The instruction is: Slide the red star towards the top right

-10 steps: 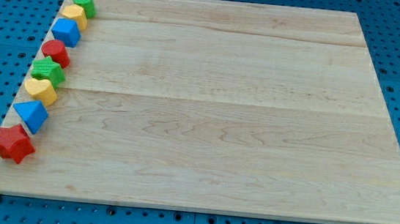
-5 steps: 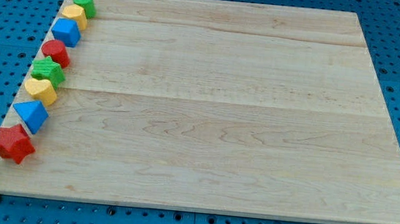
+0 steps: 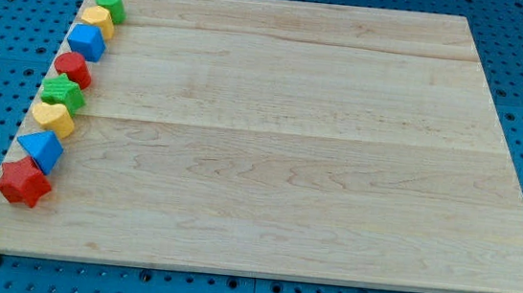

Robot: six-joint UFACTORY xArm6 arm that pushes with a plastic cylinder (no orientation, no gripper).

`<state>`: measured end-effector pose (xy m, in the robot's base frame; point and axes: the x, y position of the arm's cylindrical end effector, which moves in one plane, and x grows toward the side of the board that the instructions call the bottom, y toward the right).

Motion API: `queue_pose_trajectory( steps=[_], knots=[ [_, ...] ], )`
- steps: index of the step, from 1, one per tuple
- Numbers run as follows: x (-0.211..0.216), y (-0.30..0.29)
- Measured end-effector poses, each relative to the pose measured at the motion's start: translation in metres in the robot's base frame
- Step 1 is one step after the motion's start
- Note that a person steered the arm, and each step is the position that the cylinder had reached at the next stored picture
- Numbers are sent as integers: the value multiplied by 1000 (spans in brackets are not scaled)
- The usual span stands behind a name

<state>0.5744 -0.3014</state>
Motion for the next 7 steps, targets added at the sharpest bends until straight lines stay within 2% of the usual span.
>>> queue_pose_trajectory(
  steps=[1,2,3,5,6,7],
  knots=[
    [-26,59],
    [-32,157],
    [-43,205],
    [-7,177],
    [-19,291],
    [-67,285]
  ],
)
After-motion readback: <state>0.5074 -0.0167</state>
